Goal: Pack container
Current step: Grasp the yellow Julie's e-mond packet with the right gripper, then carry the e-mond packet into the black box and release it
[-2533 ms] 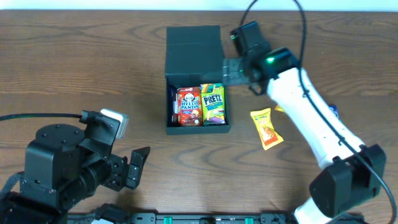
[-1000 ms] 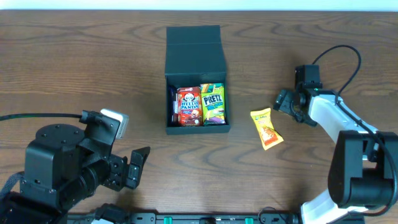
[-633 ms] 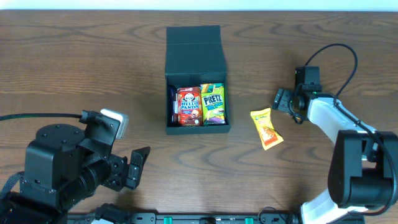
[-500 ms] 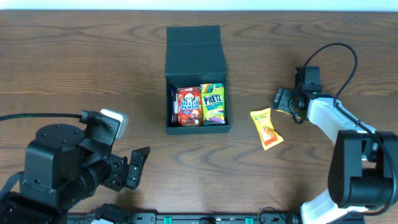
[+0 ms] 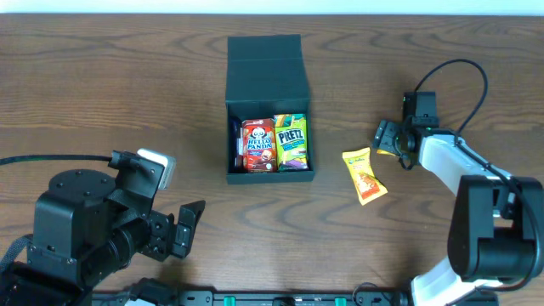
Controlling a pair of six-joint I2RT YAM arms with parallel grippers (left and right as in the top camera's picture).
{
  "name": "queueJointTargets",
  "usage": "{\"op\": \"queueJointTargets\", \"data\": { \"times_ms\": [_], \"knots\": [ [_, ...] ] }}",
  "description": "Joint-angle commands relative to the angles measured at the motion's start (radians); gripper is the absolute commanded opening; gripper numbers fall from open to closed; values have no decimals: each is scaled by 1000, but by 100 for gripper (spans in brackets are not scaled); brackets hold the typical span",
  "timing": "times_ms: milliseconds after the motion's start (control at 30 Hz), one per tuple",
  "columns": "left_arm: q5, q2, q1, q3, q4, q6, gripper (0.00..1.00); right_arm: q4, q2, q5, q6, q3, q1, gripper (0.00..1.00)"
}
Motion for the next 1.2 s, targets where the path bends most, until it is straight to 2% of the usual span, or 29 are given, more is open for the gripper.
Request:
{"op": "queueJointTargets", "data": {
  "times_ms": [0, 167, 400, 533, 833, 1000, 1167],
  "knots": [
    [6, 1, 0, 17, -1, 7, 95, 6, 14, -3, -11, -7, -4, 77],
    [6, 1, 0, 17, -1, 7, 95, 13, 18, -3, -11, -7, -4, 59],
    [6, 1, 0, 17, -1, 7, 95, 18, 18, -3, -11, -5, -4, 47],
    [6, 1, 0, 17, -1, 7, 95, 5, 4, -14, -12, 30, -4, 45],
    [6, 1, 0, 17, -1, 7, 95, -89, -74, -171, -15, 214, 23, 37],
    [6, 1, 0, 17, -1, 7, 95, -142, -90, -225, -13, 321, 109, 36],
    [6, 1, 0, 17, -1, 7, 95, -159, -90, -228, 10, 387, 266, 35]
  ]
}}
